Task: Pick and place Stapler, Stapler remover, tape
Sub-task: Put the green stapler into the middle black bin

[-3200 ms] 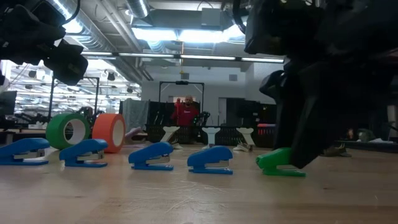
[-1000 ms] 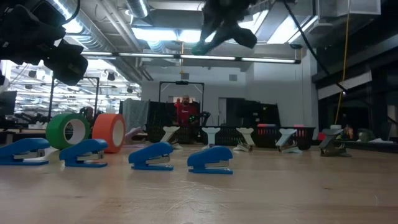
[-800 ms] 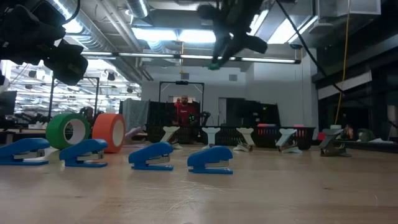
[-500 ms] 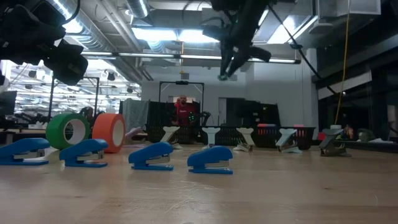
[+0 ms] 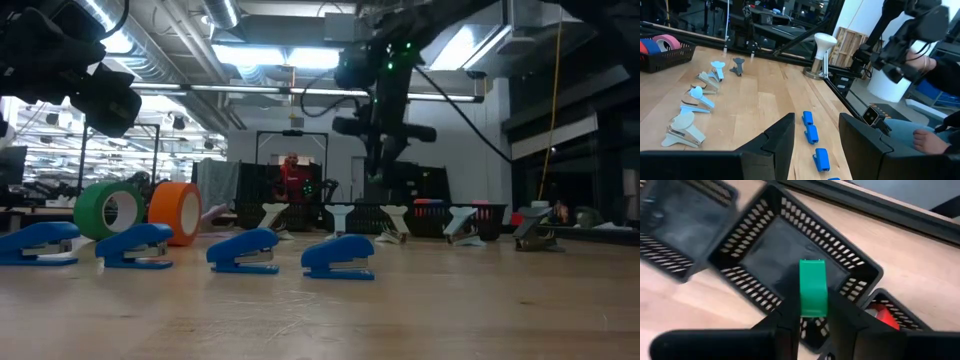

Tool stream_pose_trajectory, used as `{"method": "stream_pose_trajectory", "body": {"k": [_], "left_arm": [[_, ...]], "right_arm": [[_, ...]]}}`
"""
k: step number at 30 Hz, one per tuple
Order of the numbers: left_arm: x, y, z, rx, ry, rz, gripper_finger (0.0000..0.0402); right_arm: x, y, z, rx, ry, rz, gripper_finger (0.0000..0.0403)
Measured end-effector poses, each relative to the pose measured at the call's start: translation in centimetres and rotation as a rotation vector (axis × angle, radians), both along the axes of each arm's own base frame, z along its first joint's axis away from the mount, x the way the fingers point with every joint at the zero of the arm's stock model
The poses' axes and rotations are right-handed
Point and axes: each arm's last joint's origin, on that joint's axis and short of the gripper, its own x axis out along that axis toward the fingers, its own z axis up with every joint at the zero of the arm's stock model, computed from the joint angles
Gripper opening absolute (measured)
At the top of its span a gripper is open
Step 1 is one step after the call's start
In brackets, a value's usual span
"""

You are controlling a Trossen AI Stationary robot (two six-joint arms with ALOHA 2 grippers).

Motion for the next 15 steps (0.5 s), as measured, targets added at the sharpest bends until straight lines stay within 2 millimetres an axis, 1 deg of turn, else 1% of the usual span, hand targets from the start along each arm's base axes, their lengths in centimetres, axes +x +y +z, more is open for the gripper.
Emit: {"method": "stream_pose_trajectory", "body": {"k": [5, 12, 15], "left_arm": [[0.0, 0.0, 0.0, 0.0, 0.0, 0.0, 0.015], [0.0, 0.0, 0.0, 0.0, 0.0, 0.0, 0.015], [0.0, 0.0, 0.0, 0.0, 0.0, 0.0, 0.015]], "right_arm": [[0.1, -1.1, -2.0, 0.047, 0.032, -0.021, 0.0076], [0.7, -1.5, -4.5, 0.075, 0.089, -0.02, 0.0076], [0.7, -1.8, -5.4, 0.082, 0.124, 0.019, 0.0076]]}}
